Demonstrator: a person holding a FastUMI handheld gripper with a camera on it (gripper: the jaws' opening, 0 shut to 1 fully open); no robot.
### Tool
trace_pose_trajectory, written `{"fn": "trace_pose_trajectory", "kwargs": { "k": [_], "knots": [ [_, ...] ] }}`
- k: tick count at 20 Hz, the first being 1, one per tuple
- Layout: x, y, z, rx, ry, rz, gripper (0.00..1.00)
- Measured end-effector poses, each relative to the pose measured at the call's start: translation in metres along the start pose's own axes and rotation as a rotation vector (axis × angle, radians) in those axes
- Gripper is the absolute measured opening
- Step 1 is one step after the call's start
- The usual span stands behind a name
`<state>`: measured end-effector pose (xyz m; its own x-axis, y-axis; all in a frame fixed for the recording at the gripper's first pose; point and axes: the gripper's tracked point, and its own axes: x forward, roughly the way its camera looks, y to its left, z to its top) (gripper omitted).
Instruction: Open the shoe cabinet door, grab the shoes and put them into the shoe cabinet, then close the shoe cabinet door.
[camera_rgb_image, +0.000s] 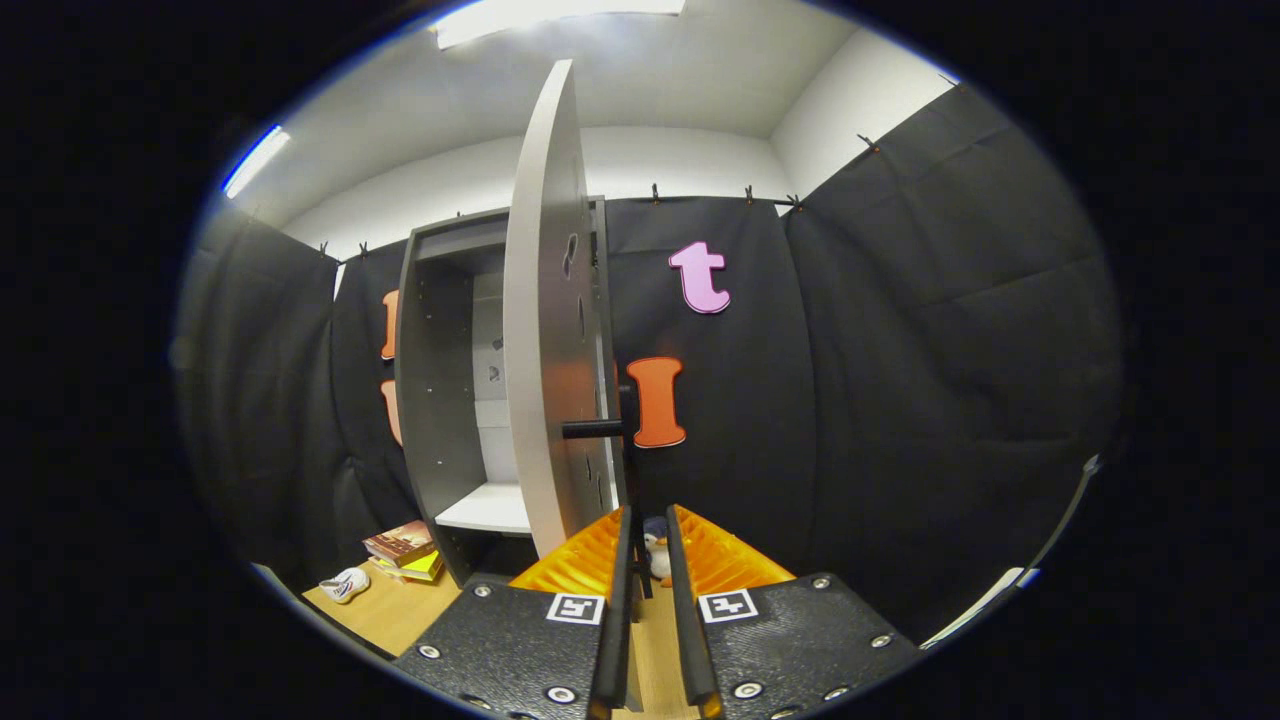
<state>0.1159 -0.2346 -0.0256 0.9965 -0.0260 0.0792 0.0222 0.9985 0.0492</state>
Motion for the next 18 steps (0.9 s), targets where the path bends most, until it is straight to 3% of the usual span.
{"fn": "trace_pose_trajectory", "kwargs": {
  "k": [7, 12, 18],
  "knots": [
    [-0.018, 0.001, 0.015, -0.005, -0.031, 0.006, 0.27],
    [-0.043, 0.008, 0.019, -0.008, -0.034, -0.021, 0.61],
    [-0.079, 0.038, 0.013, -0.019, -0.033, -0.030, 0.88]
  ]
}}
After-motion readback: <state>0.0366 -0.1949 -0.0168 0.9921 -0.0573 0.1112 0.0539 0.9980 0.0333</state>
